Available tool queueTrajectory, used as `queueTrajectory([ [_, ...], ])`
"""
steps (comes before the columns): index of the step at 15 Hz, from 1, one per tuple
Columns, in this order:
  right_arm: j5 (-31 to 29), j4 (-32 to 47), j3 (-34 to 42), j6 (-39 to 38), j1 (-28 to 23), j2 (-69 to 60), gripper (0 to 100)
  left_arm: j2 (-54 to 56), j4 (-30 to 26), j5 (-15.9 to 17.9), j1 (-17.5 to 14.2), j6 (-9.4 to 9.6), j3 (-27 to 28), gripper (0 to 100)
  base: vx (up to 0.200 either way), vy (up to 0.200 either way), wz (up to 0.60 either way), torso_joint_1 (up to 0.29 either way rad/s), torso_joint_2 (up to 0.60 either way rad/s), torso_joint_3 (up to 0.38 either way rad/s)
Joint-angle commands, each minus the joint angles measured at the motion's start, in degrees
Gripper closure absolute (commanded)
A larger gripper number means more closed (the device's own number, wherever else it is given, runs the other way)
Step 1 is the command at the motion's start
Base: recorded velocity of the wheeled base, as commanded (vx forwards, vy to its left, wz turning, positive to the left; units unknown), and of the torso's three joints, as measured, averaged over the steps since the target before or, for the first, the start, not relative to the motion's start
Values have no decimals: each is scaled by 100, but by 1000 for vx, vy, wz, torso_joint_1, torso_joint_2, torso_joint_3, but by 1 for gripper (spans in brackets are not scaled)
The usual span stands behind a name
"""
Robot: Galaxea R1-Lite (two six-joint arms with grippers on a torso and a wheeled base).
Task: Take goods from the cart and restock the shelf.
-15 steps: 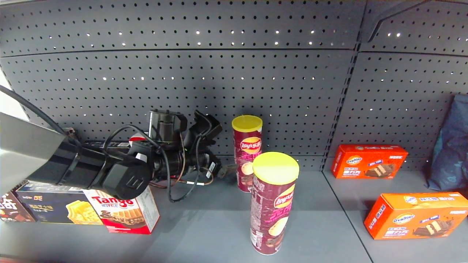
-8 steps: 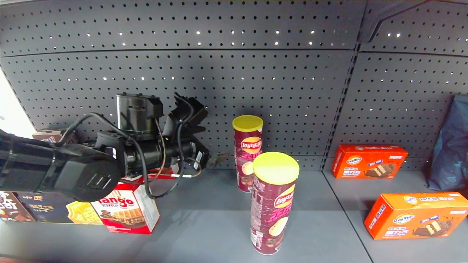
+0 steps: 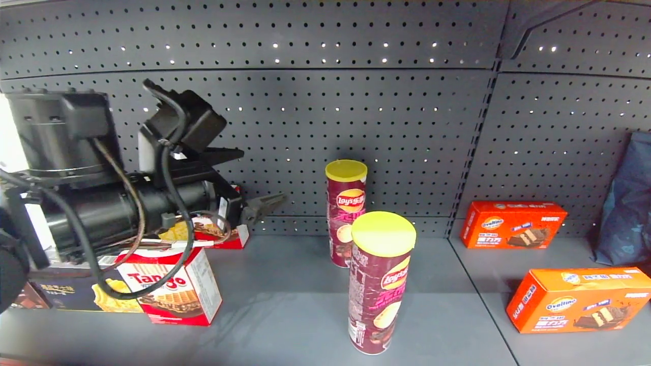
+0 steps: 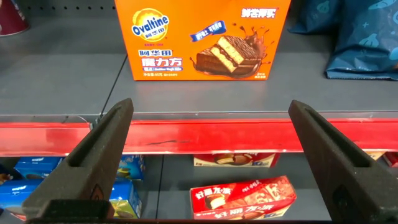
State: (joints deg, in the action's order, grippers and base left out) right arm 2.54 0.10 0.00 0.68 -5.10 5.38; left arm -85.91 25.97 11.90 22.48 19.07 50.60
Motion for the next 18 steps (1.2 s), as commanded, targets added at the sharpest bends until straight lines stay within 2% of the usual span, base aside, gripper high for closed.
queueTrajectory([
  [1,1,-1,0,2,0,7,0,804,-21,-65,28,9,-402,0,0,0,0,0,0,0],
  [2,1,-1,0,2,0,7,0,1015,-30,-74,37,9,-569,0,0,0,0,0,0,0],
  [5,10,-1,0,20,0,16,0,1885,-30,-91,20,1,-1571,0,0,0,0,0,0,0],
  [6,10,-1,0,11,9,7,0,2034,-30,-170,11,-8,-1712,0,0,0,0,0,0,0],
  [7,36,8,-18,64,307,34,0,2069,-30,-302,20,-26,-1764,0,0,0,0,0,0,0],
  [8,-16,-36,-123,55,378,60,0,2069,-21,-364,11,-35,-1764,0,0,0,0,0,0,0],
  [9,-60,-203,-1371,-209,387,939,0,2060,-21,-381,2,-61,-1677,0,0,0,0,0,0,0],
  [10,19,-142,-2127,-508,413,1862,0,2060,-30,-381,11,-78,-1641,0,0,0,0,0,0,0],
  [11,432,-115,-2602,-569,545,2336,0,2008,-21,-381,20,-78,-1633,0,0,0,0,0,0,0],
  [12,907,-106,-2672,-200,721,2600,0,1999,-13,-381,11,-87,-1633,0,0,0,0,0,0,0],
  [15,1012,-212,-2839,-24,958,3145,0,1999,-21,-372,11,-87,-1624,0,0,0,0,0,0,0],
  [16,924,-687,-3032,81,2136,4332,0,1999,-21,-364,-86,-96,-1624,0,0,0,0,0,0,0],
  [18,784,-959,-3067,90,2645,4982,0,1973,-4,-364,-86,-96,-1624,0,0,0,0,0,0,0],
])
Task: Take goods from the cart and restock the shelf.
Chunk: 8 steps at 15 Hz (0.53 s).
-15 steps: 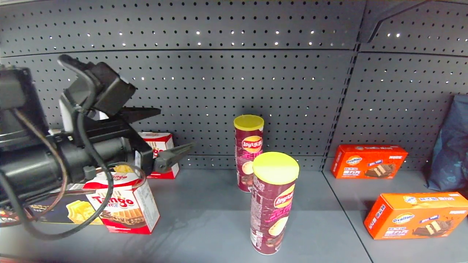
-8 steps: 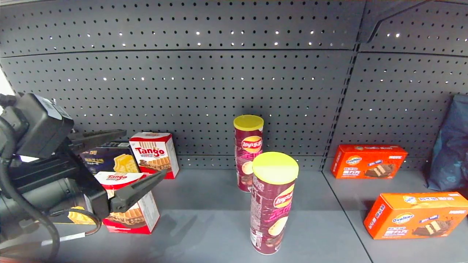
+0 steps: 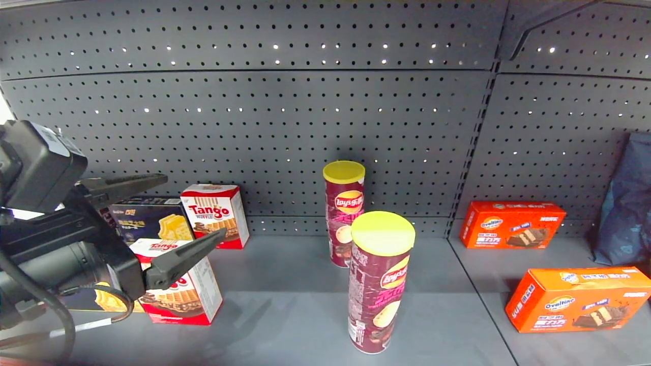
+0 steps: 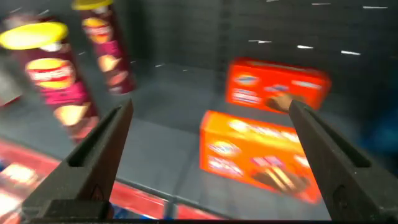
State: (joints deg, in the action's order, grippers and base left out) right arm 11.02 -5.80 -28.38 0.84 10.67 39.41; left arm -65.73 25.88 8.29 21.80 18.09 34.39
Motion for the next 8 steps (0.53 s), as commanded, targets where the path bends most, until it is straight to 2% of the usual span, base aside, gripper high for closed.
queueTrajectory([
  [1,-188,-413,-361,92,1421,2027,0,-45,5,6,-26,1,6,0,0,0,0,0,0,0],
  [3,-293,-430,-493,92,1640,2422,0,-45,5,6,-26,-7,6,0,0,0,0,0,0,0],
  [4,-434,-422,-757,92,1948,2862,0,-63,5,-3,-35,-34,15,0,0,0,0,0,0,0],
  [5,-619,-422,-985,92,2115,3213,0,-107,13,-3,-35,-139,15,0,0,0,0,0,0,0],
  [8,-689,-430,-1346,92,2176,3899,0,-124,31,-12,-70,-174,68,0,0,0,0,0,0,0],
])
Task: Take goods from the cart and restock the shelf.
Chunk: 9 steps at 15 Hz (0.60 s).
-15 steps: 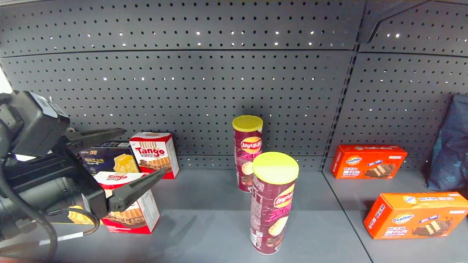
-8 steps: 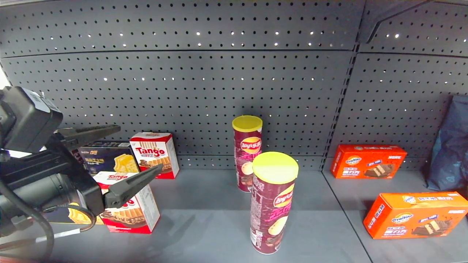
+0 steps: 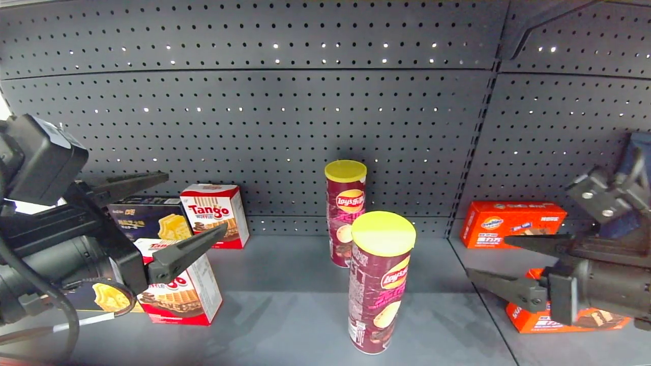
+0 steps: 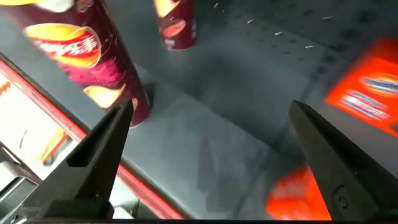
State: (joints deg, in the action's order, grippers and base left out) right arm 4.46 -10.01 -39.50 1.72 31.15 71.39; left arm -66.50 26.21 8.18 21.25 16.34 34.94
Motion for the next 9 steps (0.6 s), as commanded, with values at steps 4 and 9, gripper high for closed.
queueTrajectory([
  [4,-51,-115,-673,4,208,1580,0,-56,-11,17,-68,19,4,0,0,0,0,0,0,0],
  [9,-51,-159,-752,4,208,1984,0,-100,-11,17,-68,19,-5,0,0,0,0,0,0,0],
])
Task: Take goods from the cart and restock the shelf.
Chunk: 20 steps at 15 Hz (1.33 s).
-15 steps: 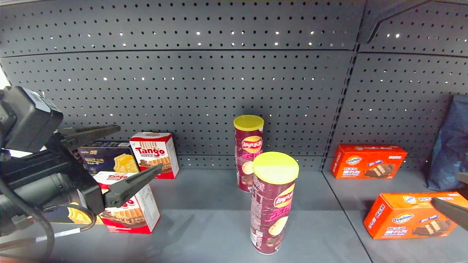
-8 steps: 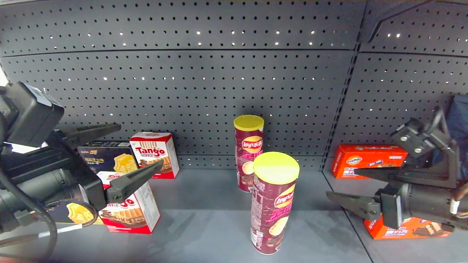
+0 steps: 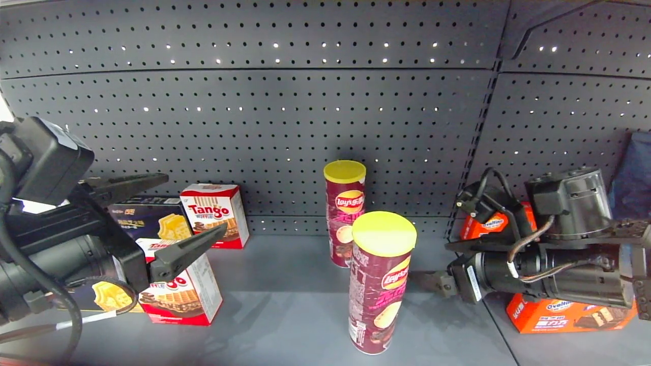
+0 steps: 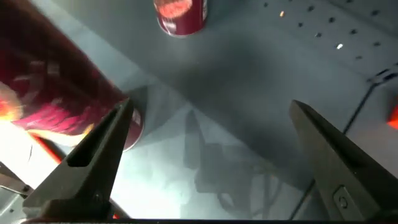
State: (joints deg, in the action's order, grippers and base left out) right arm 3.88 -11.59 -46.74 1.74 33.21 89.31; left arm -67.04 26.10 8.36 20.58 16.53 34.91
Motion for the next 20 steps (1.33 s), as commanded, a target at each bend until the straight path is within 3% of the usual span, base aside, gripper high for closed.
queueTrajectory([
  [1,8,-1,-37,1,2,236,0,-64,9,-1,-1,-1,-2,0,0,0,0,0,0,0],
  [20,8,-98,394,1,432,227,0,-64,9,-1,-63,-18,-55,0,0,0,0,0,0,0],
])
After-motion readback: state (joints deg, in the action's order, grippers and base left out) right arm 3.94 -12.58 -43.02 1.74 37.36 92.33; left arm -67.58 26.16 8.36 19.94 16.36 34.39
